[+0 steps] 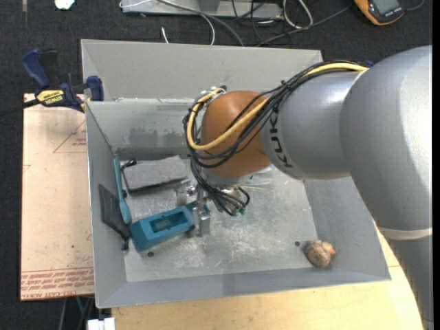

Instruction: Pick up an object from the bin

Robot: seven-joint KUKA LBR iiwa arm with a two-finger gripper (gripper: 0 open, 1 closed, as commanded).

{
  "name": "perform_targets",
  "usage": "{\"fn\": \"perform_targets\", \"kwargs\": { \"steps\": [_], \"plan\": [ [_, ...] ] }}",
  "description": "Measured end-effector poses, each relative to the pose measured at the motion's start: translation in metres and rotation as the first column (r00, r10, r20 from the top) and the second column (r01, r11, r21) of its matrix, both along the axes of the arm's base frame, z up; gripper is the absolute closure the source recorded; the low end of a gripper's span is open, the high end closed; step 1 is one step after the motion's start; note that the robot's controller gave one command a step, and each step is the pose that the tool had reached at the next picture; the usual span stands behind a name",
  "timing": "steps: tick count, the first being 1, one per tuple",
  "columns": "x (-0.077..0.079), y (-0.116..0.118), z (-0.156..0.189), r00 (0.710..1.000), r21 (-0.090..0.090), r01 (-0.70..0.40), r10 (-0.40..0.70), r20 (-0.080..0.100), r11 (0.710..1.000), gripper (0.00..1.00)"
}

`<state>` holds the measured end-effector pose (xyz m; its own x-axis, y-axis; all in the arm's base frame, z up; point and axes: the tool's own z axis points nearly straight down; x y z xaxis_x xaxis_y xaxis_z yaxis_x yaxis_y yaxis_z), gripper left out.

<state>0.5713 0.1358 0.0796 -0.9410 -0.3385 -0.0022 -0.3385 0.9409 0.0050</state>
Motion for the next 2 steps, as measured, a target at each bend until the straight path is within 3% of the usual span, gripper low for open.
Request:
{"fn": "perform_targets", "kwargs": {
  "steps": [1,2],
  "plan": [
    [0.000,0.000,0.000,1.000,0.000,0.000,0.000,0.000,1.000,1.00],
    [0.013,-0.048,-0.006,0.983,0.010,-0.181,0.181,0.007,0.983,1.00]
  ]
}}
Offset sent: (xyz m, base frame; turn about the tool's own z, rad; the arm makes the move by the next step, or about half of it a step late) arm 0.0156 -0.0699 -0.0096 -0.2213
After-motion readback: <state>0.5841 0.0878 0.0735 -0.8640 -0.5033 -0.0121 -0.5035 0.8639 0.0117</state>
